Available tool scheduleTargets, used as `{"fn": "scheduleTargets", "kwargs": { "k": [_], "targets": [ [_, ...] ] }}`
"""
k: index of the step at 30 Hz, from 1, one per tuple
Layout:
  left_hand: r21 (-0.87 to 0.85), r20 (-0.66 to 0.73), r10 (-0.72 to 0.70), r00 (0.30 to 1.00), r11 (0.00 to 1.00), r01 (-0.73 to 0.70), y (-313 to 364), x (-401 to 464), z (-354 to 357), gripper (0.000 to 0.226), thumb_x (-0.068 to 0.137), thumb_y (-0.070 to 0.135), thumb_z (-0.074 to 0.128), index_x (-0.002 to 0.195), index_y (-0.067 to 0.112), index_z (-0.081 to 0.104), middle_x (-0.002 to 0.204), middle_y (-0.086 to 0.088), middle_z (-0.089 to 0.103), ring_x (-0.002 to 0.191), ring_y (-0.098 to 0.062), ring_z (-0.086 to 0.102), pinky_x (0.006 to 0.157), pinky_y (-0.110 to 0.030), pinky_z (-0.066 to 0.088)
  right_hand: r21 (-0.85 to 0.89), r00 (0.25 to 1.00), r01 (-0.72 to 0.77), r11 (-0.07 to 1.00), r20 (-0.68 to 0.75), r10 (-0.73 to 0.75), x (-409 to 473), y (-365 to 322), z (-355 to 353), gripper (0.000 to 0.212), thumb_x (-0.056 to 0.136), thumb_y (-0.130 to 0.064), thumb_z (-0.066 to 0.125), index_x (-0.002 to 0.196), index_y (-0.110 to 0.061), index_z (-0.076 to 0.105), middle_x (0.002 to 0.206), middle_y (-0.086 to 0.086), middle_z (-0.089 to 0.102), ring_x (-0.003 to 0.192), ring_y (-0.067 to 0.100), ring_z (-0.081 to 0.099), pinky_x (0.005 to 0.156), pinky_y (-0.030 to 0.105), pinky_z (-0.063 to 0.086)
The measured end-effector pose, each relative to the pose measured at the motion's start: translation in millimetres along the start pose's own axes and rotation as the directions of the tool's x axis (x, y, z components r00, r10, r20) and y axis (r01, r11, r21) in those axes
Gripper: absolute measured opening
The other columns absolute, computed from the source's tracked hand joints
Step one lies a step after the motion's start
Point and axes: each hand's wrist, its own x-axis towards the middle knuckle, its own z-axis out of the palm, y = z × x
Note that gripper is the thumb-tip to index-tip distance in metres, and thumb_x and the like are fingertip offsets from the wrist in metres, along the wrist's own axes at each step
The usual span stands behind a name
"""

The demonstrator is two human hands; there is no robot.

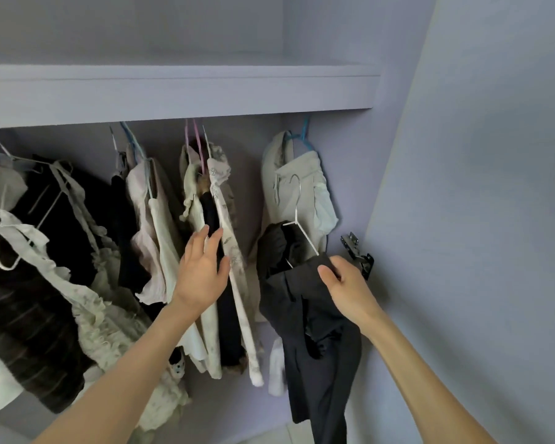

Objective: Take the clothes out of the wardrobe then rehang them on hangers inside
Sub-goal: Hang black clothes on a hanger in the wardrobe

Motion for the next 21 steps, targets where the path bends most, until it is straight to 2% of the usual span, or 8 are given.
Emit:
{"fn": "scheduleTargets", "kwargs": {
  "k": [4,6,8,10,12,14,18,21],
  "targets": [
    [0.076,-0.072,-0.005,0.997,0.997,0.010,4.1,38.7,7.6,0.059,0.093,0.015,0.051,0.145,0.007,0.025,0.150,-0.021,0.021,0.140,-0.036,0.014,0.114,-0.046,0.019,0.070,0.997,0.081,0.994,-0.018,-0.080,54.5,-20.4,5.1,0.028,0.099,-0.021,0.040,0.071,-0.023,0.038,0.067,-0.011,0.033,0.056,0.003,0.032,0.055,0.018,0.028],
    [0.113,-0.102,0.015,0.995,0.994,-0.003,2.6,55.5,10.5,0.060,0.092,0.014,0.052,0.145,0.005,0.025,0.150,-0.022,0.022,0.140,-0.037,0.016,0.113,-0.047,0.021,0.108,0.993,0.116,0.987,-0.048,-0.111,82.2,-28.7,7.1,0.019,0.099,-0.021,0.040,0.084,-0.014,0.048,0.071,-0.007,0.038,0.059,0.004,0.034,0.060,0.020,0.030],
    [0.156,-0.104,0.009,0.995,0.988,0.008,-1.4,66.8,13.6,0.060,0.092,0.015,0.052,0.144,0.002,0.026,0.149,-0.022,0.024,0.140,-0.036,0.018,0.113,-0.046,0.022,0.116,0.986,0.146,0.982,-0.097,-0.135,111.1,-34.2,8.7,0.021,0.099,-0.022,0.040,0.094,-0.004,0.050,0.071,-0.004,0.040,0.060,0.007,0.035,0.059,0.023,0.032],
    [0.189,-0.099,-0.001,0.995,0.982,0.020,-8.2,73.7,17.4,0.058,0.092,0.019,0.050,0.143,-0.001,0.028,0.148,-0.022,0.026,0.140,-0.036,0.020,0.112,-0.048,0.026,0.117,0.979,0.170,0.978,-0.136,-0.154,138.3,-40.8,10.0,0.023,0.099,-0.023,0.040,0.100,-0.003,0.051,0.074,-0.004,0.046,0.062,0.007,0.040,0.060,0.023,0.032],
    [0.218,-0.088,-0.005,0.996,0.976,0.024,-14.9,77.6,21.8,0.057,0.094,0.027,0.041,0.142,-0.002,0.029,0.148,-0.022,0.028,0.140,-0.035,0.021,0.112,-0.049,0.027,0.147,0.973,0.182,0.972,-0.169,-0.157,163.8,-46.9,11.7,0.027,0.099,-0.023,0.040,0.113,-0.002,0.052,0.090,0.000,0.054,0.078,0.010,0.047,0.067,0.020,0.033],
    [0.238,-0.087,-0.004,0.996,0.971,0.024,-19.8,80.4,25.4,0.060,0.095,0.036,0.030,0.141,-0.002,0.031,0.147,-0.022,0.030,0.139,-0.034,0.024,0.112,-0.047,0.026,0.138,0.964,0.201,0.970,-0.202,-0.172,185.7,-51.1,13.2,0.026,0.099,-0.021,0.040,0.109,-0.001,0.052,0.096,0.004,0.052,0.087,0.015,0.047,0.066,0.017,0.029],
    [0.262,-0.099,-0.005,0.995,0.965,0.031,-24.8,87.9,28.1,0.062,0.094,0.038,0.024,0.141,-0.001,0.032,0.147,-0.019,0.032,0.139,-0.031,0.026,0.110,-0.045,0.028,0.049,0.934,0.296,0.954,-0.224,-0.278,215.5,-53.1,17.5,0.013,0.099,-0.019,0.042,0.090,-0.011,0.047,0.072,-0.004,0.045,0.075,0.017,0.044,0.055,0.019,0.028],
    [0.267,-0.098,0.003,0.995,0.963,0.024,-29.0,91.9,29.4,0.061,0.094,0.036,0.024,0.141,-0.002,0.031,0.147,-0.018,0.032,0.139,-0.029,0.026,0.108,-0.048,0.033,0.015,0.925,0.295,0.955,-0.253,-0.282,232.8,-55.4,17.9,0.017,0.098,-0.019,0.042,0.099,-0.006,0.054,0.066,-0.008,0.039,0.063,0.014,0.041,0.053,0.018,0.029]
  ]
}}
